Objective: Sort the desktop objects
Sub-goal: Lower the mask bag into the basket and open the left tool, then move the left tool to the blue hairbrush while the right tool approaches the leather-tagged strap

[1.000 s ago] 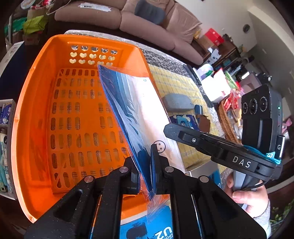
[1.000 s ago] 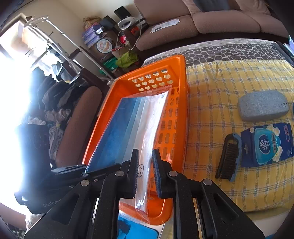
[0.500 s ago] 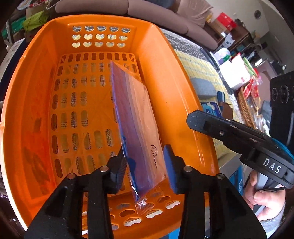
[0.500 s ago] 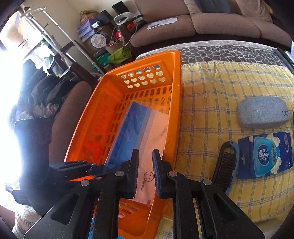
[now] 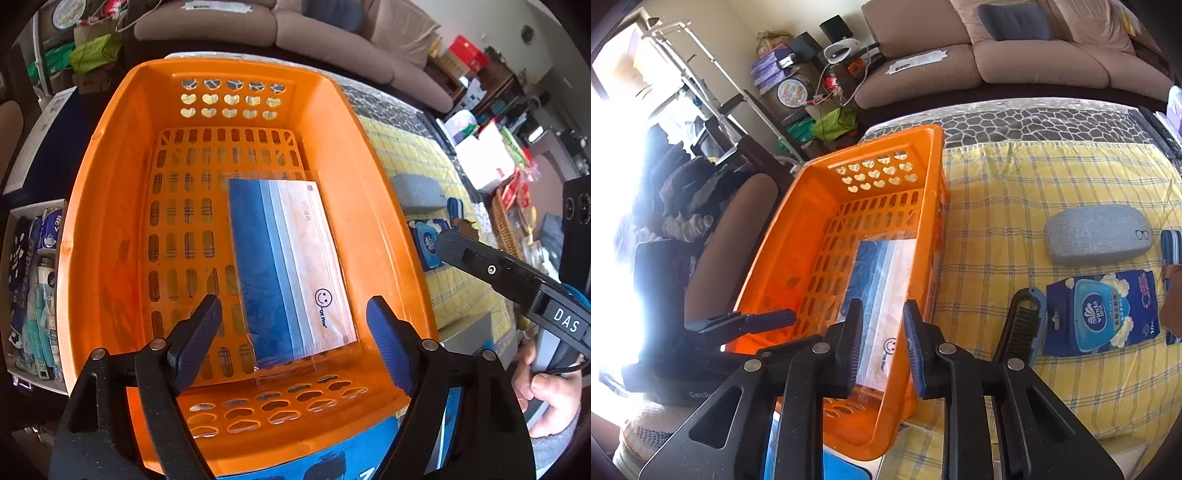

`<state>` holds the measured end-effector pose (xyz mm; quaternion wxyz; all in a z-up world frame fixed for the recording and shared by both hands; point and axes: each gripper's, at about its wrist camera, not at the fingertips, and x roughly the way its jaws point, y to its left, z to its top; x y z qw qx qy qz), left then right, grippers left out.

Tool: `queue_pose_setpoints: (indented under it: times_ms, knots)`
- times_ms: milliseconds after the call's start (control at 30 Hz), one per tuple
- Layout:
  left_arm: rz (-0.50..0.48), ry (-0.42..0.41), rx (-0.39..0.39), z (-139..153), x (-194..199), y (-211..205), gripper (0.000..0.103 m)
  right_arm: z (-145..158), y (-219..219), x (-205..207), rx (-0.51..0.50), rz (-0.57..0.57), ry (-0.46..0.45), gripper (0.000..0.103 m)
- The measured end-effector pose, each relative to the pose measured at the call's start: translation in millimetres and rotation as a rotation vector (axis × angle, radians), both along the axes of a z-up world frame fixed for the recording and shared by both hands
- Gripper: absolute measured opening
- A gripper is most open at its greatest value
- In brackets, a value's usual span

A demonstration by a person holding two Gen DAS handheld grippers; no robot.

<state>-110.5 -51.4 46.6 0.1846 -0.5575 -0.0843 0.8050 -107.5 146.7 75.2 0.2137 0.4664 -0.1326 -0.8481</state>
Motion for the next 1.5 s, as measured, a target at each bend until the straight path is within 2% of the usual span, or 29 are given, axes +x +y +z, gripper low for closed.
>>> queue_pose_setpoints:
  times_ms: [67,100,133,200,333,500,767,967,1200,1500]
  knots:
    - [0.004,0.014,0.012,7.1,2.8,-0.2,0.088,4.5,5.9,3.0,0.006,-0.012,0.008,0.036]
    - [0.005,0.022,0.021,11.7,4.5,1.2,0.09,6.9,9.4,4.6,0.011,-0.02,0.012,0.045]
    - [0.005,0.03,0.028,15.7,6.7,2.8,0.095,9.1,13.2,6.4,0.013,-0.027,0.017,0.058]
    - [-0.002,0.049,0.042,24.3,10.3,7.8,0.102,13.6,22.6,10.4,0.013,-0.048,0.027,0.073]
    - [-0.023,0.082,0.06,40.1,18.2,24.1,0.103,19.5,44.2,18.4,0.021,-0.094,0.031,0.088]
    - [-0.068,0.112,0.068,52.6,26.2,56.1,0.103,22.1,76.0,29.6,0.048,-0.14,0.02,0.095]
    - [-0.174,0.136,0.03,56.4,41.0,121.0,0.103,22.2,147.0,51.0,0.063,-0.234,0.014,0.095]
    - [-0.205,0.135,0.019,51.5,42.0,159.9,0.103,18.2,206.0,63.6,0.065,-0.316,0.005,0.095]
    - [-0.234,0.114,-0.028,29.7,36.5,202.1,0.103,0.4,257.4,68.9,0.081,-0.383,-0.015,0.095]
    - [-0.248,0.064,-0.076,-12.8,23.1,234.9,0.103,-46.1,297.7,60.3,0.092,-0.428,-0.067,0.095]
